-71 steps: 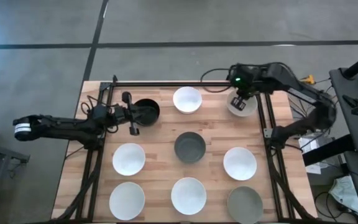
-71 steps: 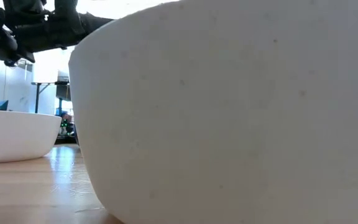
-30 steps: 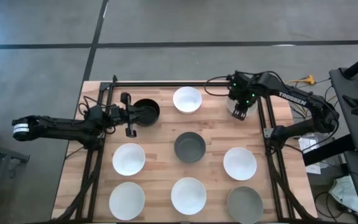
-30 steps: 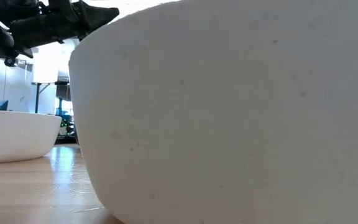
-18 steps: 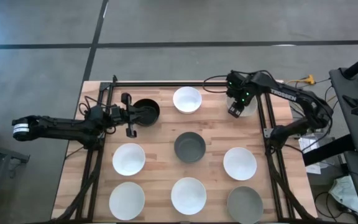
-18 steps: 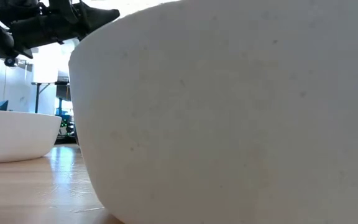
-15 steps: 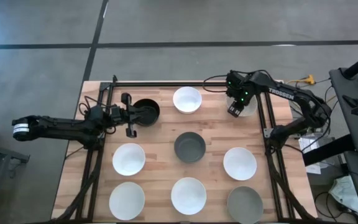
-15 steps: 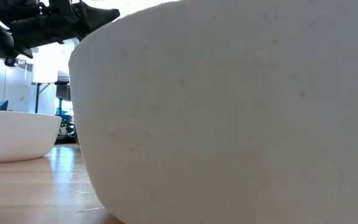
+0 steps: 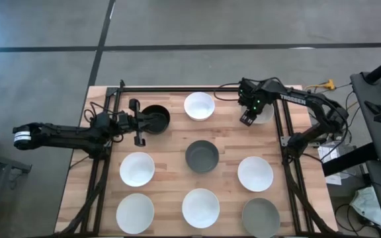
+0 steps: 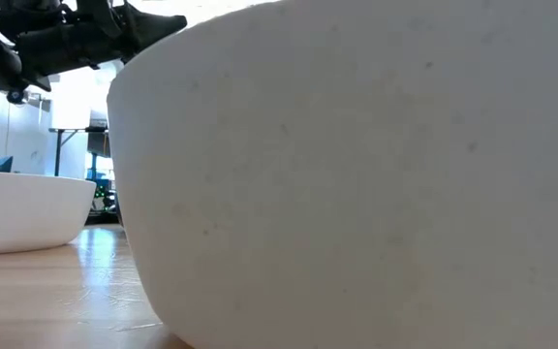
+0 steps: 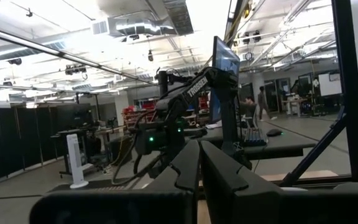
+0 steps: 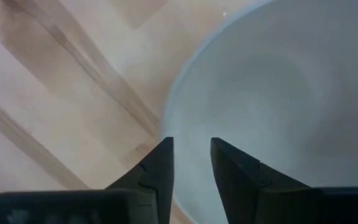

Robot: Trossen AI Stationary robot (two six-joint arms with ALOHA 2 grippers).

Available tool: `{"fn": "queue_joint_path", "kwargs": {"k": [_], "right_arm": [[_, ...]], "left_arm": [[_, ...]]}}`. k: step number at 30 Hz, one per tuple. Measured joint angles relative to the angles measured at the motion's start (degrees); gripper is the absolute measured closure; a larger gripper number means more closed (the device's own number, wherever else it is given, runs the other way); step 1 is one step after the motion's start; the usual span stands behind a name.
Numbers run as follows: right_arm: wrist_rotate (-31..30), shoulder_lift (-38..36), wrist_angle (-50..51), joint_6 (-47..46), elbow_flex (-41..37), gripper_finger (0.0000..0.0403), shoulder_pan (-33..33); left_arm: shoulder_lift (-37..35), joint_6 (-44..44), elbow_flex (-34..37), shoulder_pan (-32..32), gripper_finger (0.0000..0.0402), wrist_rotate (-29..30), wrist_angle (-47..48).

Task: Nest bowls inside each other
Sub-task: Stack the light brown bowl on top of the dark gray bowl

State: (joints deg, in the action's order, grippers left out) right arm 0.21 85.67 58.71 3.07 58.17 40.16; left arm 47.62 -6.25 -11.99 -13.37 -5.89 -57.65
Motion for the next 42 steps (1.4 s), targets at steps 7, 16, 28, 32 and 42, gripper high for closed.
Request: {"fn": "queue_joint_path", "kwargs": {"k": [7,16,28,32,42], "right_arm": [[3.34,-0.11,-0.99,0.46,-0.96,0.0296,0.00],[3.28,-0.11,-1.66,0.48,-1.09,0.0296,0.00],[3.26,-0.13,-2.20,1.05,-3.66,0.0303,0.00],[3.26,-0.13,-2.24,1.44,-4.52,0.0310,0.00],[2.95,-0.33,-2.33,3.22,-4.68,0.0386,-0.02]], "left_arm": [[0.13,-0.05,-0.09,0.00,0.0401,0.02,0.04],[0.24,-0.05,-0.09,0.04,0.0401,0.02,0.02],[0.24,-0.05,-0.09,0.02,0.0401,0.04,-0.02],[0.24,-0.05,-0.09,0.02,0.0401,0.04,-0.05],[0.24,-0.02,-0.11,-0.02,0.0401,0.06,-0.24]]}}
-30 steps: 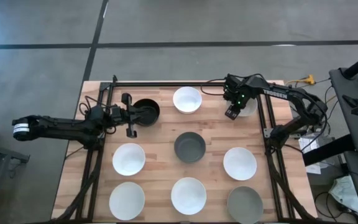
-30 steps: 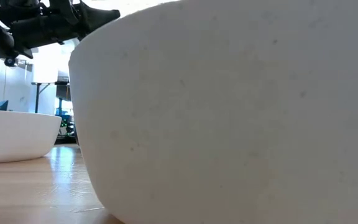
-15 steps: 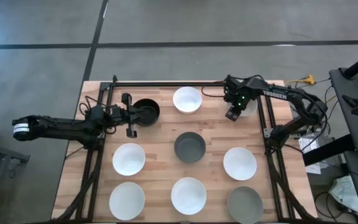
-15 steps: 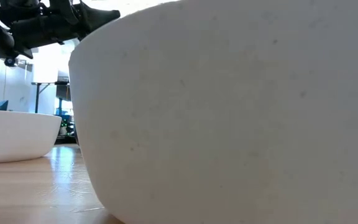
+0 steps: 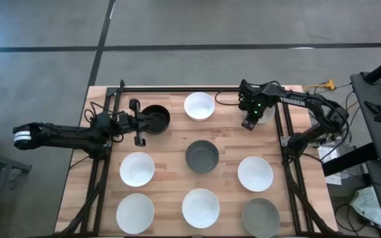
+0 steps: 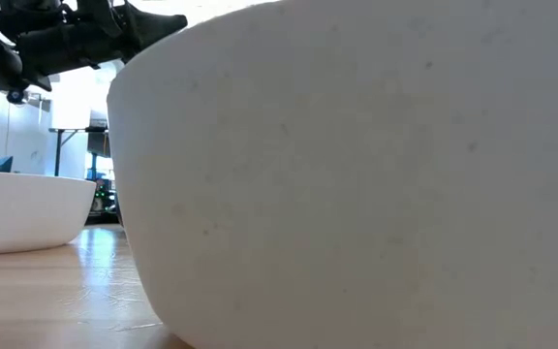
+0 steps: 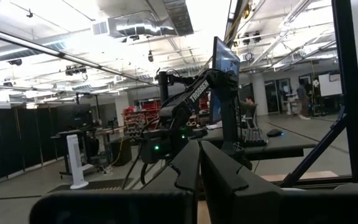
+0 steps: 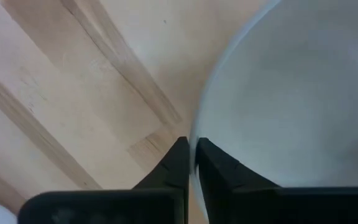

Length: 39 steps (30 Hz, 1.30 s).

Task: Nest bowls inside each other
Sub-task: Stack the light brown bowl on top of the dark gray bowl

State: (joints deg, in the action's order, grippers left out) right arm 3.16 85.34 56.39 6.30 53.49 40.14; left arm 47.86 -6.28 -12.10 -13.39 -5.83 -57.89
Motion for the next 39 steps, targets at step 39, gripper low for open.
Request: {"fn": "queue_joint_path", "kwargs": {"k": [39], "right_arm": [[-3.43,-2.80,19.91,-0.31,24.83,0.0390,-19.15]], "left_arm": [[-1.27,0.12,-0.22,0.83,0.0401,-0.90,-0.11]]}}
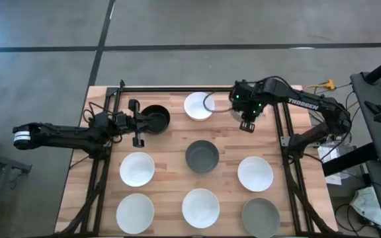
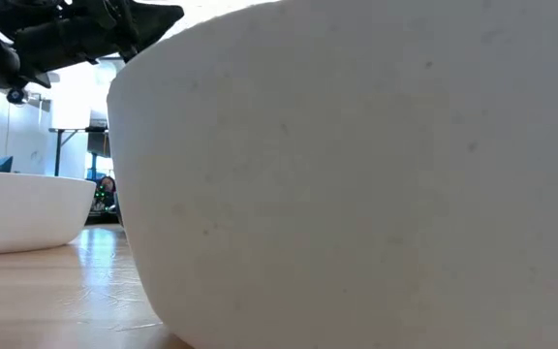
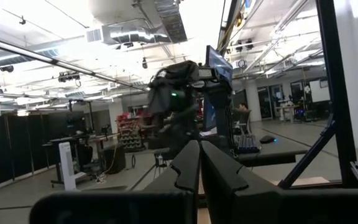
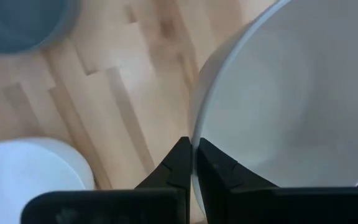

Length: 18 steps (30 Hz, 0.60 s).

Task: Nest bowls inside each other
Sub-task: Stack the light brown bowl on top of the dark gray bowl

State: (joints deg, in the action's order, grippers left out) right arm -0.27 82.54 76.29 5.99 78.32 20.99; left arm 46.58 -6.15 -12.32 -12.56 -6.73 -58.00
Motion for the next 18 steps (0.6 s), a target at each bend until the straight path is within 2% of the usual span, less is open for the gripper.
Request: {"fn": "queue_joint_path", "kwargs": {"k": [7,12,18], "right_arm": [[-5.78,0.00,-0.09,8.33,0.00,0.0390,-10.47],[-5.90,0.00,-0.30,16.04,0.00,0.0390,-19.21],[-5.84,0.00,-4.99,19.67,0.00,0.0390,-27.37]], "left_arm": [[-0.66,-0.02,0.00,-0.01,0.0401,-0.11,0.27],[-1.97,-0.04,0.26,0.31,0.0401,-0.14,0.97],[-4.84,2.92,-2.12,0.31,0.0401,-0.17,12.63]]}}
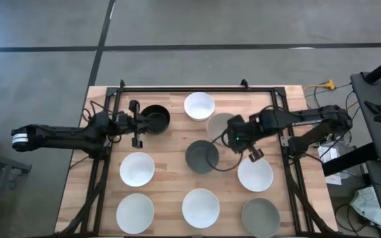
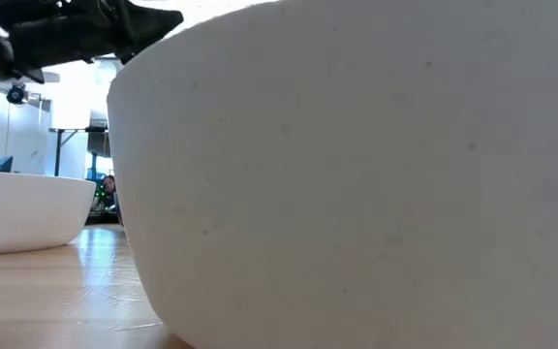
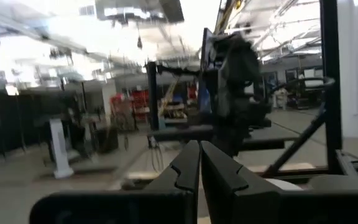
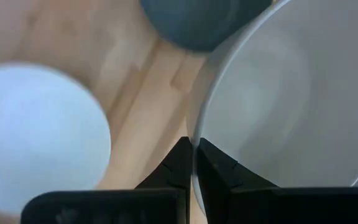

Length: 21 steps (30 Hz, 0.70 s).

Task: Nest bowls inside each other
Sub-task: Stack the light brown bowl on top of the dark gray bowl

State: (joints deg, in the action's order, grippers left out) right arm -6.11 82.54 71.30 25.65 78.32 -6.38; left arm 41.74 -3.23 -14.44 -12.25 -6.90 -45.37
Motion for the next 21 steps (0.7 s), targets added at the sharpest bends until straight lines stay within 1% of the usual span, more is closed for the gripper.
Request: {"fn": "queue_joint_path", "kwargs": {"k": [3,5,7,9,11,14,17,21], "right_arm": [[-0.02,0.00,-4.54,-0.07,0.00,0.0390,-2.30],[-0.04,0.00,-6.99,-0.08,0.00,0.0390,-3.43],[-0.01,0.03,-8.93,-0.05,0.00,0.0390,-4.41],[0.00,0.09,-10.49,0.83,0.00,0.0390,-5.26],[-0.02,0.11,-11.96,2.52,0.00,0.0390,-5.95],[-0.02,0.35,-15.34,4.36,0.03,0.0390,-6.58],[-0.01,1.57,-17.45,5.81,0.11,0.0390,-6.75],[-0.03,5.77,-17.51,8.07,1.69,0.0390,-6.75]], "left_arm": [[-1.02,3.03,-4.48,0.29,0.0401,0.01,11.78],[-0.89,3.44,-8.52,1.18,0.0401,0.02,23.33],[0.03,3.81,-12.33,2.65,0.0401,0.00,34.85],[1.70,3.74,-14.97,4.67,0.0401,0.03,42.45],[3.36,2.60,-15.86,7.12,0.0401,0.12,45.78],[5.36,1.07,-16.21,10.60,0.0401,2.43,46.08],[6.22,0.75,-17.26,13.34,0.0401,6.90,47.99],[6.56,0.44,-20.13,16.51,0.0401,16.73,57.22]]}}
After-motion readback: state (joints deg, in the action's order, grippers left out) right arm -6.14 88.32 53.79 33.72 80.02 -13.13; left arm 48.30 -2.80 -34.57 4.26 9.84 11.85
